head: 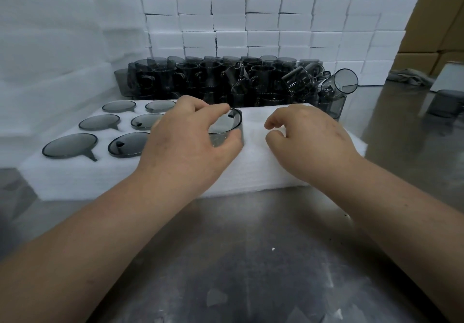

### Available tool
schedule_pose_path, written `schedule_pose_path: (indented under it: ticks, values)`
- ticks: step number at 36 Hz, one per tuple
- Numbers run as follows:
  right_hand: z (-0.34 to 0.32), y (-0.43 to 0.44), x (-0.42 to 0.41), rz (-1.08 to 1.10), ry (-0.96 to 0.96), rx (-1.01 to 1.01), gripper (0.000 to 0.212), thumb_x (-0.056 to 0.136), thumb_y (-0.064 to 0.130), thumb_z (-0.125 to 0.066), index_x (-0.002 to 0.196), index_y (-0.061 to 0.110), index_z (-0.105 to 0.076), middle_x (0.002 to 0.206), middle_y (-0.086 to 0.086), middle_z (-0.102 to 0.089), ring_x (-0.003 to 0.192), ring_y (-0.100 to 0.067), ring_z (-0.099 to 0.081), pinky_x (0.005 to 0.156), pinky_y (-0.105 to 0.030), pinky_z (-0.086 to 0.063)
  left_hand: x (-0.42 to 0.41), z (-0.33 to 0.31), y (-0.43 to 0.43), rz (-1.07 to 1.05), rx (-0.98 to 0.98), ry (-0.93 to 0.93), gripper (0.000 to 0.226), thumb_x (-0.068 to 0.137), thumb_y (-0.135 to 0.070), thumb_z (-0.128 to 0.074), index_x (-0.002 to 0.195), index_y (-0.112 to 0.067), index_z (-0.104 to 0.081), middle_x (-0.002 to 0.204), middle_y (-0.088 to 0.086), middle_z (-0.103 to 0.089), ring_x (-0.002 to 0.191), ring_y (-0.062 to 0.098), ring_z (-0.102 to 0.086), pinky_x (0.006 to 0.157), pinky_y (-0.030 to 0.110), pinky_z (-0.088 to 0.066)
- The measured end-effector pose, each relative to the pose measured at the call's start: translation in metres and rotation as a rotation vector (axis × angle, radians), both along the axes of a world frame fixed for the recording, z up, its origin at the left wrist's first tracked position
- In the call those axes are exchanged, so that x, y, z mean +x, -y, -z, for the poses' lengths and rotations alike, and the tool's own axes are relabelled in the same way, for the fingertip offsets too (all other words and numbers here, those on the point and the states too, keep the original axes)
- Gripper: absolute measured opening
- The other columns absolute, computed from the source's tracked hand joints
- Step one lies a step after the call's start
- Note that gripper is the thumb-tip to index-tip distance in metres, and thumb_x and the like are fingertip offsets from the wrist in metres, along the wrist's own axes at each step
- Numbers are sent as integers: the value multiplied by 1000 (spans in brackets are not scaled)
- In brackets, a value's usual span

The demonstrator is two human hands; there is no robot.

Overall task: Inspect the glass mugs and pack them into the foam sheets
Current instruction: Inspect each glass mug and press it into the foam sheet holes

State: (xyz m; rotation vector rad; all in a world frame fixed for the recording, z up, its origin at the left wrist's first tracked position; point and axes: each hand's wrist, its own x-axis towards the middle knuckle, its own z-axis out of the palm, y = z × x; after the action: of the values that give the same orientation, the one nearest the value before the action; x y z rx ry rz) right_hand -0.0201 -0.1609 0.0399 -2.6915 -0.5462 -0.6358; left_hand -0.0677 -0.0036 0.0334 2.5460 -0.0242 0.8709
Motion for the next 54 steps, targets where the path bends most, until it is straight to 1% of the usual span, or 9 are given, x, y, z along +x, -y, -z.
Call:
schedule_pose_path:
  ticks: [5,9,21,29,36,41,46,49,54]
  values:
    - [0,0,0,0,5,-3,31,88,26,-42,114,26,-60,116,3,-54,111,-16,-45,76,-25,-27,1,-2,-2,-27,-11,-60,60,70,-60,-39,125,-43,-51,105,-20,-38,91,2,-42,68,20,-28]
    - [1,0,0,-3,4,-4,31,88,26,-42,114,26,-60,117,3,-54,111,-16,-45,76,-25,-29,1,-3,-3,-33,-28,-75,61,67,-63,-41,124,-44,-52,105,-19,-40,85,3,-42,59,10,-24]
    - [2,-2,1,5,7,-16,32,89,25,-41,114,26,-60,117,3,-53,111,-17,-44,75,-26,-28,3,-5,-2,-30,21,-118,56,70,-62,-54,123,-45,-52,104,-16,-37,87,3,-40,57,11,-23]
    - [1,-1,0,2,6,-9,32,89,25,-41,115,27,-59,117,4,-53,112,-16,-44,76,-26,-29,0,2,0,10,-32,19,63,62,-59,-51,122,-40,-51,101,-20,-41,89,1,-42,72,19,-28]
    - [0,0,0,-7,5,6,32,88,25,-41,114,27,-60,115,4,-53,112,-16,-44,75,-26,-29,1,-3,-6,50,-384,304,52,67,-53,-59,109,-37,-33,100,-19,-48,88,-4,-50,74,12,-38]
    - [-1,0,-2,-2,9,5,30,89,29,-41,112,26,-60,112,3,-54,109,-16,-45,73,-27,-29,6,-10,-12,2,-619,328,49,68,-56,-60,104,-36,-35,89,-19,-46,69,-20,-46,61,-1,-36]
    - [-3,-1,-7,22,42,-21,29,88,33,-40,105,22,-61,109,3,-56,99,-16,-48,71,-28,-31,10,-10,-18,9,-779,321,41,73,-53,-65,99,-39,-36,92,-17,-49,77,-8,-54,64,12,-41]
    - [-5,-3,-10,45,69,-62,29,87,33,-40,102,20,-61,104,2,-58,93,-18,-48,68,-29,-32,9,-12,-18,-2,-787,342,37,76,-51,-64,98,-40,-35,93,-18,-52,79,-9,-55,68,12,-42]
    - [-9,-3,-15,54,75,-119,32,86,36,-42,102,19,-64,99,2,-60,82,-18,-44,51,-23,-28,12,-11,-18,-11,-801,296,37,84,-54,-54,115,-39,-41,94,-24,-51,86,-5,-55,78,20,-44]
